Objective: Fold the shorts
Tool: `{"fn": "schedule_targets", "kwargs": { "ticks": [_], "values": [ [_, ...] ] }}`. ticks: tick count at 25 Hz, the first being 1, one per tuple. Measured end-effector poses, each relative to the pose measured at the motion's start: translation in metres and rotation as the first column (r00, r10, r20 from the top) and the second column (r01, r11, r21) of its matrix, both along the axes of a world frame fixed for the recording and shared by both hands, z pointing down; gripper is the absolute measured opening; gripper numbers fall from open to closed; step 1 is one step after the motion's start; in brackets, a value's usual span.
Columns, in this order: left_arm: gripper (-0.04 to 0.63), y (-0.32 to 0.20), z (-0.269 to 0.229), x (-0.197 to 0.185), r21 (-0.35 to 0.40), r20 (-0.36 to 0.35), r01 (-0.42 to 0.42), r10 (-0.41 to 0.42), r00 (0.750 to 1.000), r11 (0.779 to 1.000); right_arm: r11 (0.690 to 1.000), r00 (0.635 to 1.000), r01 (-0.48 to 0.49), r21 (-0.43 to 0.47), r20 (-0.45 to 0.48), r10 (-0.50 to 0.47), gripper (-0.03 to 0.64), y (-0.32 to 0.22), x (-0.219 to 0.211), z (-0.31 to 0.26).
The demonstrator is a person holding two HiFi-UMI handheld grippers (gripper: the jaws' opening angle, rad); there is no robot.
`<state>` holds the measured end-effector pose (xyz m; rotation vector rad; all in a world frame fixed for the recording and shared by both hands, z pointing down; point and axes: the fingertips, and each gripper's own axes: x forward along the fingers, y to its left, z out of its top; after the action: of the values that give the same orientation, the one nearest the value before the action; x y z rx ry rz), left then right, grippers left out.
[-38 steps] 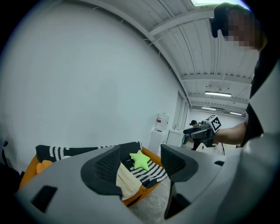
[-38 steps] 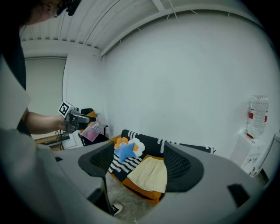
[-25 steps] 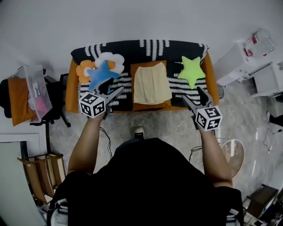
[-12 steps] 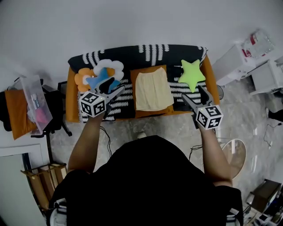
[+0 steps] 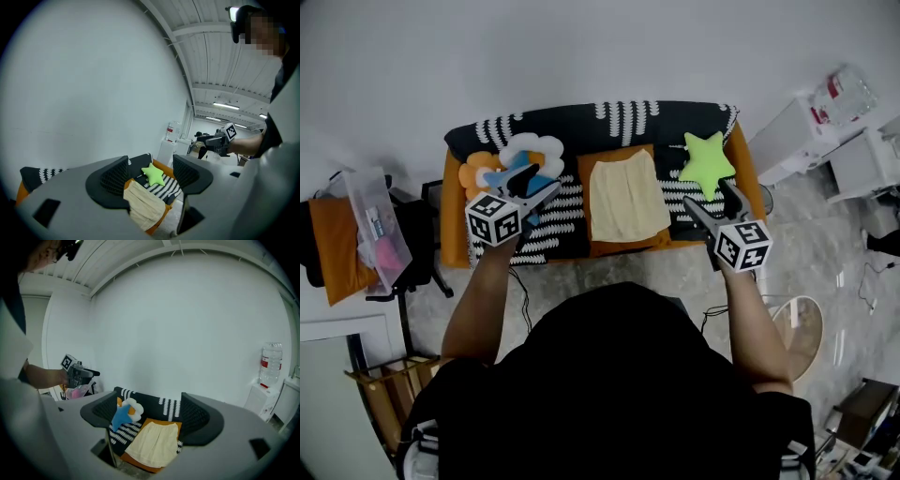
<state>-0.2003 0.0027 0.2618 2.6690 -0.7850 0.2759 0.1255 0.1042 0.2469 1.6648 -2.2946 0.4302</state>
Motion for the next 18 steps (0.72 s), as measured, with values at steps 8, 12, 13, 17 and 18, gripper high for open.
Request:
{"fn": "schedule_targets", "kwargs": {
  "ticks": [8, 12, 13, 17, 18],
  "values": [
    [0.318, -0.002, -0.002, 0.002, 0.009, 0.0, -0.001, 0.001, 1.0, 1.0, 1.0, 1.0, 0.009, 0.001, 0.005, -0.009, 0.436, -0.007, 0.001, 0.001],
    [0.318, -0.004, 0.002, 0.001, 0.017, 0.008, 0.018, -0.019, 1.0, 1.0, 0.999, 0.999, 0.039, 0.0, 0.008, -0.039, 0.436, -0.015, 0.003, 0.009],
    [0.318, -0.005, 0.004, 0.001, 0.017, 0.011, 0.025, -0.025, 1.0, 1.0, 0.999, 0.999, 0.045, 0.0, 0.01, -0.045, 0.436, -0.019, 0.005, 0.012],
    [0.318, -0.016, 0.013, 0.003, 0.015, 0.039, 0.059, -0.059, 0.997, 0.998, 0.997, 0.997, 0.076, -0.007, 0.028, -0.075, 0.436, -0.043, 0.013, 0.024],
    [0.316, -0.02, 0.015, 0.004, 0.015, 0.043, 0.069, -0.07, 0.997, 0.997, 0.996, 0.996, 0.086, -0.009, 0.031, -0.086, 0.436, -0.051, 0.015, 0.026]
  ]
}}
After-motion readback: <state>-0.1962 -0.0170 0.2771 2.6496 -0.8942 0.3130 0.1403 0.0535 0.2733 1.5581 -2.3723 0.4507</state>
